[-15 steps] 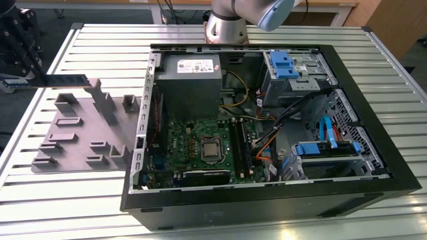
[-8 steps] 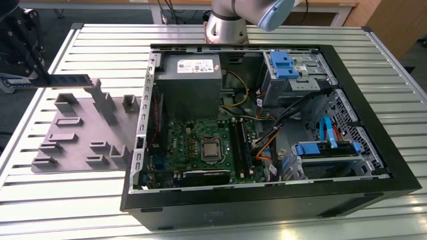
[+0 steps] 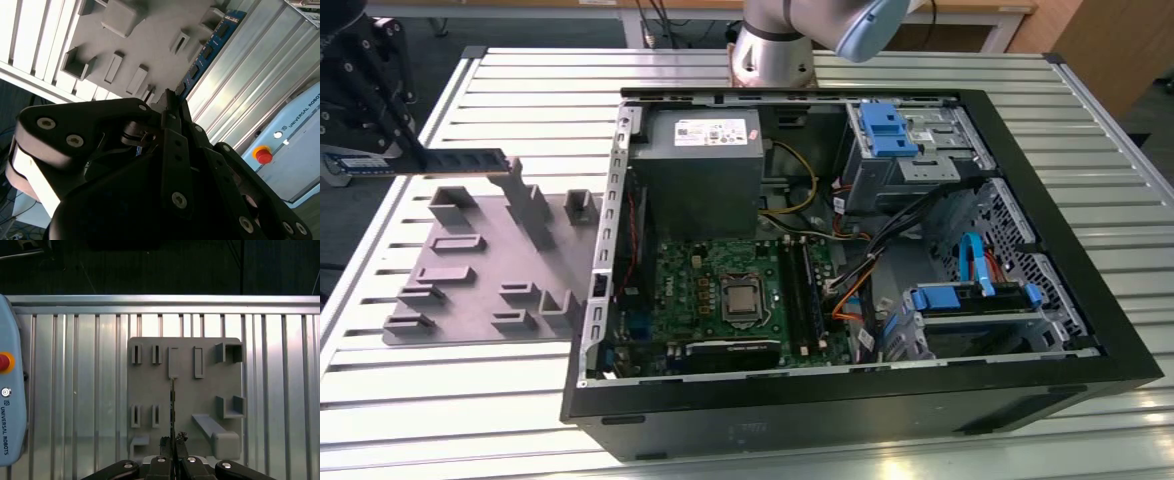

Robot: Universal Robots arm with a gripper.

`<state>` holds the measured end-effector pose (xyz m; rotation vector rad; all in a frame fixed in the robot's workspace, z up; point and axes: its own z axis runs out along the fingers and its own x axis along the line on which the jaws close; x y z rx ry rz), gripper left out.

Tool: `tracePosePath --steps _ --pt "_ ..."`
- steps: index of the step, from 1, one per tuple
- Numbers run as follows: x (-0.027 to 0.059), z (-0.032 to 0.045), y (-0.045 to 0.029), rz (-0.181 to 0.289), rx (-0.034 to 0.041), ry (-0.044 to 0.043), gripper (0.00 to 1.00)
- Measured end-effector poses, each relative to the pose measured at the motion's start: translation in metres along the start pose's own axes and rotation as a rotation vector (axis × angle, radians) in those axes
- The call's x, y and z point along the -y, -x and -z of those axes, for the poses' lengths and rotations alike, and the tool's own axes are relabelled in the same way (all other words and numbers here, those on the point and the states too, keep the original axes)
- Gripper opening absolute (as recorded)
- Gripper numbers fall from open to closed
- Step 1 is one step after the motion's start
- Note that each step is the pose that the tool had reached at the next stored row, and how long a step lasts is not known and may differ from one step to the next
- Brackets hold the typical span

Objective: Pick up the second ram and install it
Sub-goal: 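Pick up the second ram and move it above second insertion slot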

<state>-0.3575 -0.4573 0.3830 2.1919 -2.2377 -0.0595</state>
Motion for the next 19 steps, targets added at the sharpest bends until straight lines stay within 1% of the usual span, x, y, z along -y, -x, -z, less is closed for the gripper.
tracePosePath --steps 19 --pt "0.0089 0.0003 0.0002 0.0 0.0 0.0 0.14"
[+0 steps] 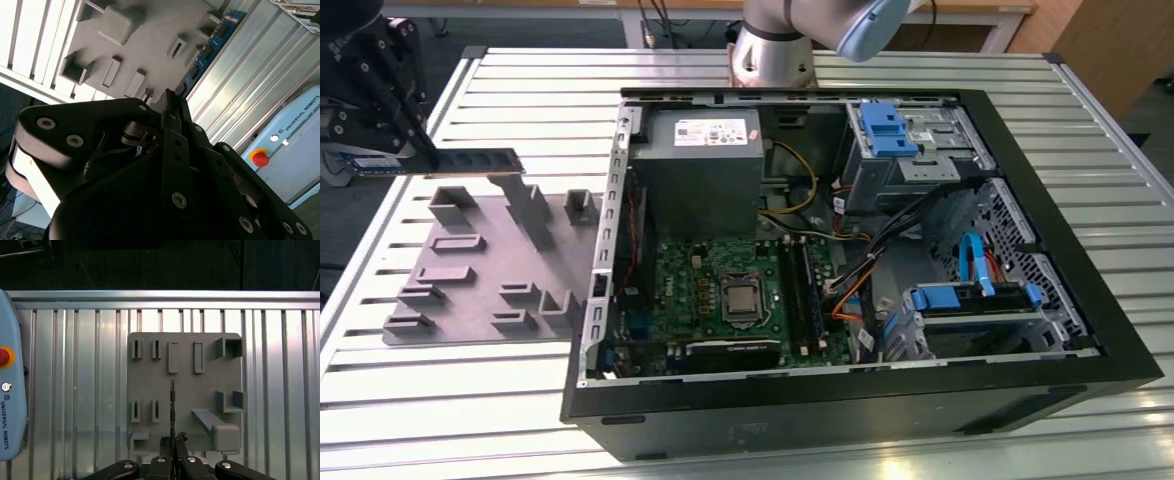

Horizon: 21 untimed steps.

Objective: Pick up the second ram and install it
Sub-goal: 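Pick up the second ram and move it above second insertion slot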

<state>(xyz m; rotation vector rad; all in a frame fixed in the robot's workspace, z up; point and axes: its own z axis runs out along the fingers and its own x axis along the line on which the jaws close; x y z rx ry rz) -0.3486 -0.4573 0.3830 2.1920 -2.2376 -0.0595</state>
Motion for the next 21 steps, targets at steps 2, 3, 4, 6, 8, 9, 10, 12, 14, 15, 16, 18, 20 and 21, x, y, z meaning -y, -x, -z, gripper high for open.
tracePosePath --steps 2,3,4,6,8,9,10,12,14,15,16,18,20,21 --pt "0.0011 0.0 0.0 0.0 0.0001 0.0 0.14" --pt "0.0017 0.0001 0.0 0.0 0.0 0.0 0.14" --pt "0.0023 0.0001 0.0001 0.0 0.0 0.0 0.14" --pt "0.0035 0.0001 0.0001 0.0 0.0 0.0 0.14" --pt "0.0047 0.0002 0.0001 0.0 0.0 0.0 0.14" --pt "0.0053 0.0002 0.0001 0.0 0.0 0.0 0.14" --pt "0.006 0.0002 0.0001 0.0 0.0 0.0001 0.14" --pt "0.0073 0.0003 0.0002 0.0 0.0 0.0 0.14" --pt "0.0088 0.0003 0.0002 0.0 0.0001 0.0 0.14" --pt "0.0096 0.0003 0.0002 0.0 0.0001 0.0 0.14" --pt "0.0103 0.0003 0.0002 0.0 0.0 0.0 0.14" --pt "0.0117 0.0004 0.0003 0.0 0.0 0.0 0.14" --pt "0.013 0.0004 0.0003 0.0 0.0 0.0 0.14" --pt "0.0137 0.0004 0.0003 0.0 0.0001 0.0 0.14"
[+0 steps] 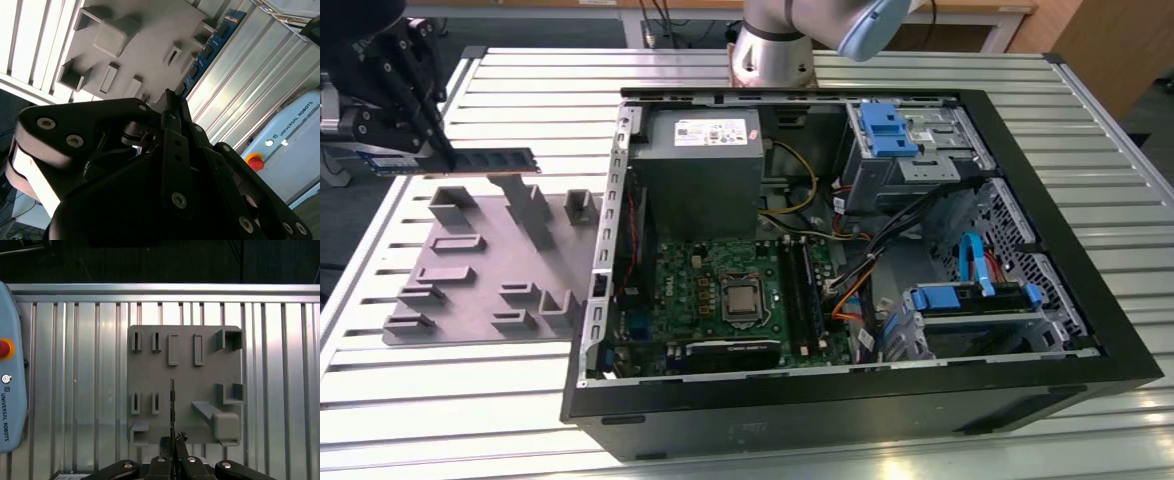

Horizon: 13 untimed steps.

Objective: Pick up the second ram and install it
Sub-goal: 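Pick up the second ram and move it above second insertion slot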

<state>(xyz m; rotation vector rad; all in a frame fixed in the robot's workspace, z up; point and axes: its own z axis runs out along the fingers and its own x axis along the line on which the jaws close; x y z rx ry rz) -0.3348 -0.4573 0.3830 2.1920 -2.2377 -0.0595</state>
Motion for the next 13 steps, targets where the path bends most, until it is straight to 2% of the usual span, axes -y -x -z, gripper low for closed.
tracePosePath --steps 13 --pt "0.0069 0.0003 0.0001 0.0 -0.0001 0.0 0.14"
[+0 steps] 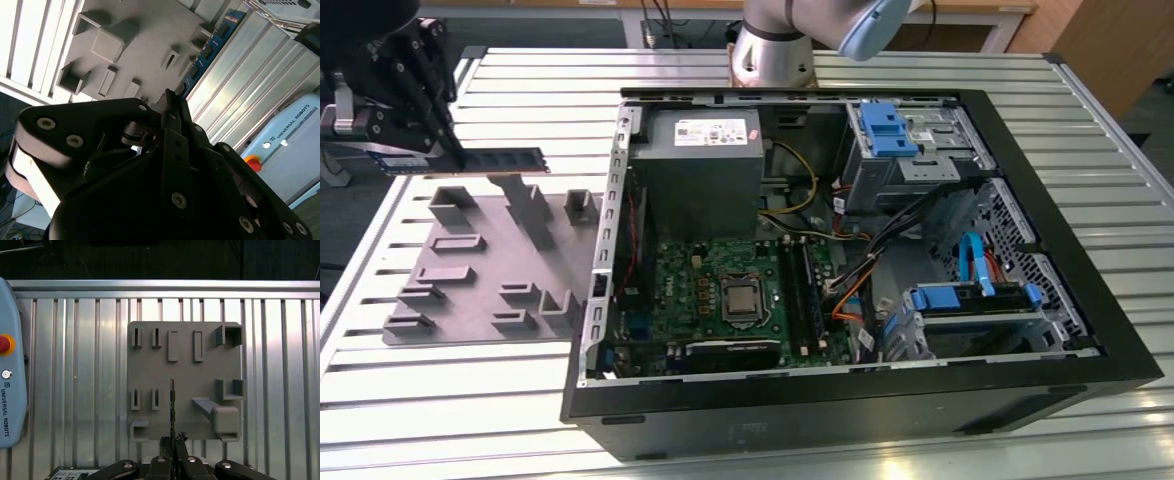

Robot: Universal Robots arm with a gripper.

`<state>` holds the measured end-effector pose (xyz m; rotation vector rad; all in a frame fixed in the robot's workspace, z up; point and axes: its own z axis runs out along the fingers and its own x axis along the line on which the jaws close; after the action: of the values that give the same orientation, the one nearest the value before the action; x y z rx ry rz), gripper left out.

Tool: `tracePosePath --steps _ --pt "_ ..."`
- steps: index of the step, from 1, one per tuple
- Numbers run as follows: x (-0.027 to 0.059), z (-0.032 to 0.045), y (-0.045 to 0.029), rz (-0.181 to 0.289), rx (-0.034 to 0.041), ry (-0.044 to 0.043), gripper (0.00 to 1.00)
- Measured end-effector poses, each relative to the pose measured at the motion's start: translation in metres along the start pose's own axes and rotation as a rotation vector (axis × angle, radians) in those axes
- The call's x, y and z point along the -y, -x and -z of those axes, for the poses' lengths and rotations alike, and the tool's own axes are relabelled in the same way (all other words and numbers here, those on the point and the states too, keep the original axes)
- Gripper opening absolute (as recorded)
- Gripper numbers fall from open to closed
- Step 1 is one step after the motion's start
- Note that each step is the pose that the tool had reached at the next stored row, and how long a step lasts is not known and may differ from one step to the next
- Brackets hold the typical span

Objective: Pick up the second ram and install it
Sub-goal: 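Pick up the second ram and move it above second insertion slot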

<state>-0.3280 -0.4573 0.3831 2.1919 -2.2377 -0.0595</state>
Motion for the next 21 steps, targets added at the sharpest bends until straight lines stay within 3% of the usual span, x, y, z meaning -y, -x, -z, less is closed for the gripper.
tracePosePath --steps 17,21 --pt "0.0067 0.0002 0.0001 0.0 0.0 0.0 0.14" --pt "0.0122 0.0004 0.0003 0.0 0.0 0.0 0.14"
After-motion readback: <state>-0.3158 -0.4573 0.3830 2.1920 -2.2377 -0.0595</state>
